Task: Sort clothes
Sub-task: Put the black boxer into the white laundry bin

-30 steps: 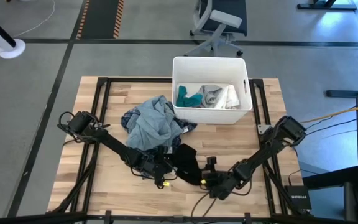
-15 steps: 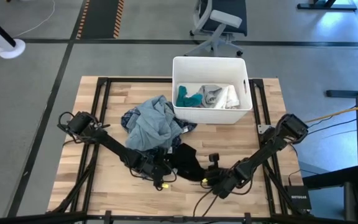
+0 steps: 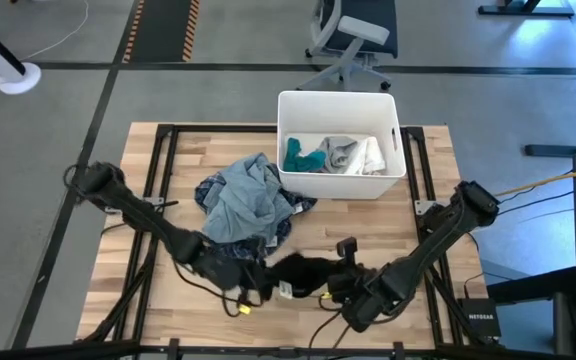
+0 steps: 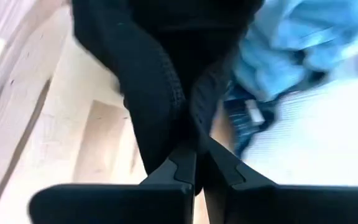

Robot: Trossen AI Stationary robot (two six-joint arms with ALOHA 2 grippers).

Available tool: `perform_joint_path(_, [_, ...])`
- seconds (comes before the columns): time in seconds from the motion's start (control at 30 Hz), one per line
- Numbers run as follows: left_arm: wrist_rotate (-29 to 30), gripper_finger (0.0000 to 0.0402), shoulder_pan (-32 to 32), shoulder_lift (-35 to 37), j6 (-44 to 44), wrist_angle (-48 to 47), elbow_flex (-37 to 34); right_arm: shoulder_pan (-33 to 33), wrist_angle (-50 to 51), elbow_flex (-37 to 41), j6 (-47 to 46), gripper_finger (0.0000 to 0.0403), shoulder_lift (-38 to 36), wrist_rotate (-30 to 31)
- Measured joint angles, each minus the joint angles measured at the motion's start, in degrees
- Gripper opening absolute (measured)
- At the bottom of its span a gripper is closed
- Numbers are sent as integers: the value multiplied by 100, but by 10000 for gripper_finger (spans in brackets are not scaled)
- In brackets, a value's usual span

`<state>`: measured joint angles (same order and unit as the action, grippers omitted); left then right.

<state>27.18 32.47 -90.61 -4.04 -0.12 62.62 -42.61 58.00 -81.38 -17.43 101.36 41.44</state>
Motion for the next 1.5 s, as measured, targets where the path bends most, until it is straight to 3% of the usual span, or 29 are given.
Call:
perform_joint_path(0.27, [-59, 13, -162, 1165, 239, -76, 274, -297, 1637, -1589, -214, 38, -4, 928])
perform_joint_path(0.43, [-758, 13, -500, 1139, 1119, -955, 261, -269, 1846, -2097, -186, 19, -7, 1046])
perform_joint_path(0.77, [-927, 13, -413, 1154, 906, -272, 263, -282, 2135, -1937, -520, 25, -3, 439])
perform_joint_path(1.0, [-1210, 19, -433, 744, 1098, -189, 239, -458, 2050, -1631, -812, 26, -2, -98])
perform_joint_path(1.2, [-1746, 74, -386, 395, 1307, -36, 244, -992, 1910, -1600, -1123, 27, 0, -147])
perform_joint_path(1.37, [-1786, 125, -371, 309, 1292, -76, 275, -1345, 1880, -1600, -1469, 27, 0, 45])
perform_joint_path(1.5, [-1784, 144, -317, 208, 938, -46, 252, -1365, 1882, -1600, -1552, 27, 0, 275])
